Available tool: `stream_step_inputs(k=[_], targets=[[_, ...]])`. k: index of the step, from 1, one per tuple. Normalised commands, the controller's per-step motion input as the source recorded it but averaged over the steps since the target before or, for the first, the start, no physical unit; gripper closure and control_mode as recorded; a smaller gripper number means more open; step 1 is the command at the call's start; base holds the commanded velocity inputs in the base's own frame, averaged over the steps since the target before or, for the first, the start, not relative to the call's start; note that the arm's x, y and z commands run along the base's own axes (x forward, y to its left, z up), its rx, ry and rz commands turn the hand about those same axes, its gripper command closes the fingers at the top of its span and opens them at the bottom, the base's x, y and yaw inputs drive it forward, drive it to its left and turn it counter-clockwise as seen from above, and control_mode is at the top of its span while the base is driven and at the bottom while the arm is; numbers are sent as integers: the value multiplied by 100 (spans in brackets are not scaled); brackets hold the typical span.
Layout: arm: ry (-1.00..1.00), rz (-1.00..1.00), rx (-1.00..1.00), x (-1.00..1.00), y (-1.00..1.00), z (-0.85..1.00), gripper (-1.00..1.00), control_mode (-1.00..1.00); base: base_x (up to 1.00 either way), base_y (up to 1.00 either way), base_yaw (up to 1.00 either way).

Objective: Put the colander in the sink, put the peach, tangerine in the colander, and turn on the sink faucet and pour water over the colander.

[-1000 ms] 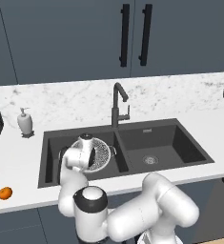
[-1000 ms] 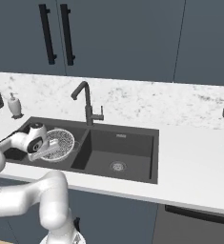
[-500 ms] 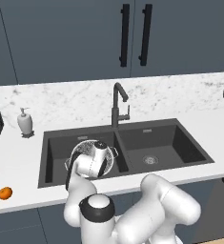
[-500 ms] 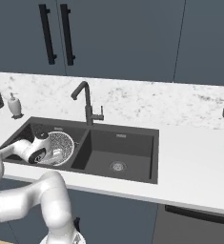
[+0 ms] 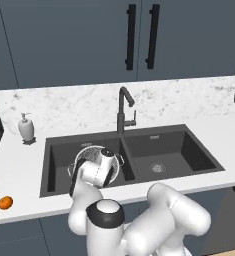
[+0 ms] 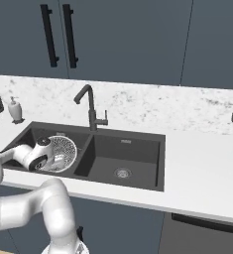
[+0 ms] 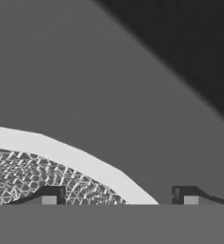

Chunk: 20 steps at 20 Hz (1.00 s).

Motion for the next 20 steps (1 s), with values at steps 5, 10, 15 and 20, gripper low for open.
stream_step_inputs(k=[5,10,15,20], targets=[[-16,-44,7,-57,0,88,-100,-100,0,0,0],[-32,-30,3,-43,24,100,-100,-100,0,0,0],[-40,-21,0,-69,63,100,-100,-100,0,0,0],[-23,-9,-1,-57,84,100,-100,-100,0,0,0]])
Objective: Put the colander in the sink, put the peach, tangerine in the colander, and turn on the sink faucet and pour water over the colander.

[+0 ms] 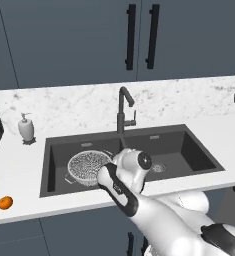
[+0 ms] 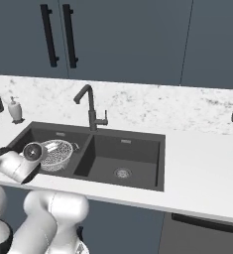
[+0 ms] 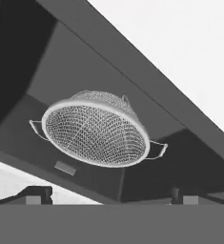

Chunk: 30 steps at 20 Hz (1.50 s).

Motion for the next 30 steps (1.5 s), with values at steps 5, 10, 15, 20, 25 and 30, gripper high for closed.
stream_step_inputs(k=[5,10,15,20,25,30], targets=[[3,1,-22,-51,76,100,-100,-100,0,0,0],[25,8,-39,-30,75,100,-100,-100,0,0,0],[30,12,-38,-17,72,100,-100,-100,0,0,0],[3,5,-26,-59,85,100,-100,-100,0,0,0],[-6,27,-19,-96,79,45,-100,-100,0,0,0],[0,54,-12,-80,48,0,-100,-100,0,0,0]])
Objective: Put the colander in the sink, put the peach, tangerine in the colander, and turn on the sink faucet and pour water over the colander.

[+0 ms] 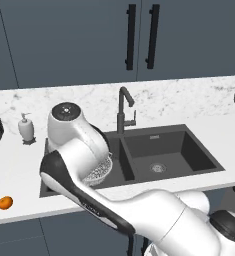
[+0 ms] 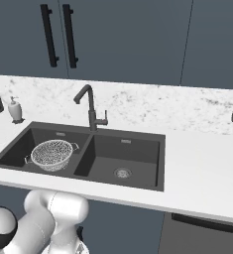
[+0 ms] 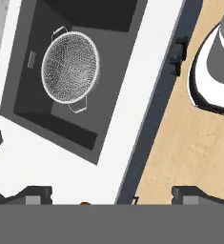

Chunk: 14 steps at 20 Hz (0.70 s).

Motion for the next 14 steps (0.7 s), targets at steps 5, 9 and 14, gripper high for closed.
stream_step_inputs(k=[5,9,14], targets=[[5,64,-12,-13,31,0,-100,-100,0,0,0],[9,61,-13,50,27,-29,-100,-100,0,0,0],[-3,48,-7,57,36,-47,-100,-100,0,0,0]])
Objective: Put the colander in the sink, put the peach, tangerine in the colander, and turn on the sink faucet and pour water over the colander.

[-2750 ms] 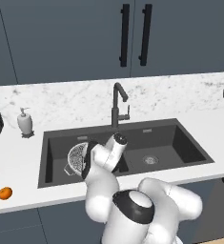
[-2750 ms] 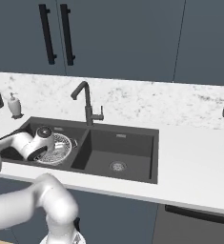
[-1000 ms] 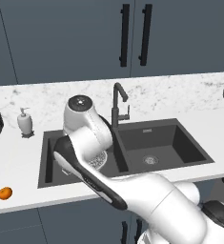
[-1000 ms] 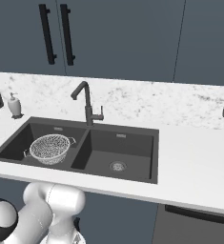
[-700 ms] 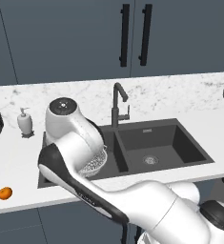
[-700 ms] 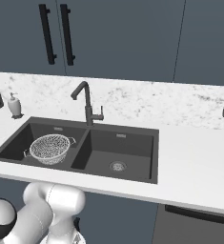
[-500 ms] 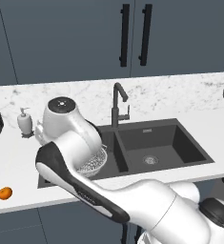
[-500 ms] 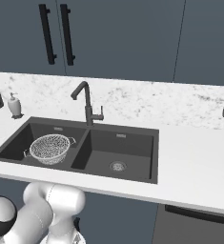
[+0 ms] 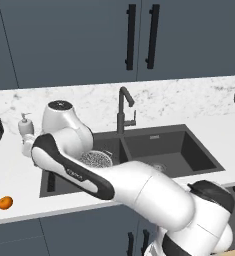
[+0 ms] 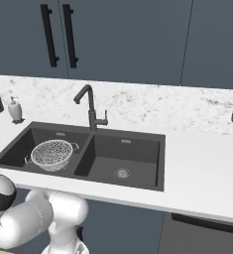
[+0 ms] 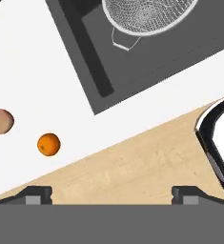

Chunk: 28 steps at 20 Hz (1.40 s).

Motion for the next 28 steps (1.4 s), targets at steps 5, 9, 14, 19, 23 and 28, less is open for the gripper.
stream_step_inputs(k=[5,9,14,19,23,28], targets=[[-5,41,-10,34,63,-24,-100,-100,0,0,0],[0,33,-13,37,72,-30,-100,-100,0,0,0],[-3,30,-6,45,71,-48,-100,-100,0,0,0],[-11,19,0,38,74,-11,-100,-100,0,0,0],[-13,6,-1,14,68,-5,-100,-100,0,0,0],[-6,2,-1,1,54,-30,-100,-100,0,0,0]])
